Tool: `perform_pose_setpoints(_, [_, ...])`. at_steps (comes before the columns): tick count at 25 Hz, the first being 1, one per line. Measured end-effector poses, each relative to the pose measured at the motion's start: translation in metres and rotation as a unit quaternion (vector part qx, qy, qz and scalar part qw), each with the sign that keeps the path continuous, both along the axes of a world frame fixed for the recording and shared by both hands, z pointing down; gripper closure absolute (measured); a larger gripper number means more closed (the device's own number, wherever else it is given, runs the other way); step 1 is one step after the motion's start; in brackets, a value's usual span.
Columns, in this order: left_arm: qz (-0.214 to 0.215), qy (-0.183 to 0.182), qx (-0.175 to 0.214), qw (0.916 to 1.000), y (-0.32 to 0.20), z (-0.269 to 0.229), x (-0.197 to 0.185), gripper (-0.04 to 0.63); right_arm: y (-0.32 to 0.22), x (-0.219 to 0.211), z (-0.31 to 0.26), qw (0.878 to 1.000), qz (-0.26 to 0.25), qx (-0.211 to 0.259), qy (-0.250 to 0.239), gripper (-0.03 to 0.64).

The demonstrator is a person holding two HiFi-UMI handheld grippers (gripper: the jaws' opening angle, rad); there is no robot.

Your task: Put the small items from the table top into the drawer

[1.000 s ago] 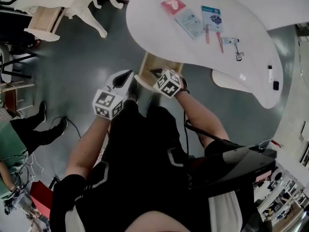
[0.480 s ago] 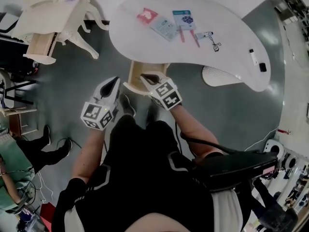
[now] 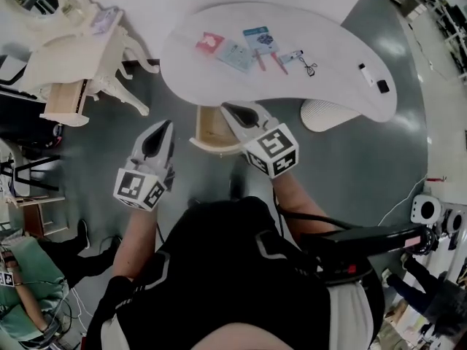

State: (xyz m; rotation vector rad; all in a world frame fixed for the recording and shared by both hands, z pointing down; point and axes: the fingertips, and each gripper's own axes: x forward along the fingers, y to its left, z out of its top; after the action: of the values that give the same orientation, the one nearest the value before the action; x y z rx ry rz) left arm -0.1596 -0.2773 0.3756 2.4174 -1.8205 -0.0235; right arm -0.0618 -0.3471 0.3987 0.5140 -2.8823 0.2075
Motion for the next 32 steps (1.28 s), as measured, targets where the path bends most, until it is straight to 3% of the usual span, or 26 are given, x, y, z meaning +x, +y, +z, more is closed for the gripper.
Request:
perform_pose_setpoints(6, [0.048,-0.033,0.026,0.9979,0.015,-0.026,-0.006,0.595,0.013,0.0,-0.031,0.998,0.065,0.01,-0.021,0.615])
perform_pose_setpoints(10, [0.059,-0.023,0.011,0.998,0.027,-0.033,-0.011,0.595,0.022,0.007,-0.049,0.993,0.111,-0.001,-0.05,0.615])
perform_pose_setpoints(16, [0.037,0.033,0.035,0.9982,0.039,-0.056,-0.034,0.595,0.051,0.0,-0.08,0.991,0.115,0.052,-0.05,0.616])
perform_pose_setpoints(24, [0.048,0.012,0.066,0.9966,0.058,-0.07,-0.032,0.595,0.068,0.005,-0.09,0.986,0.148,0.062,-0.046,0.617])
perform_pose_setpoints(32, [0.045,0.018,0.063,0.9968,0.069,-0.064,-0.033,0.595,0.076,0.008,-0.09,0.984,0.158,0.064,-0.052,0.617])
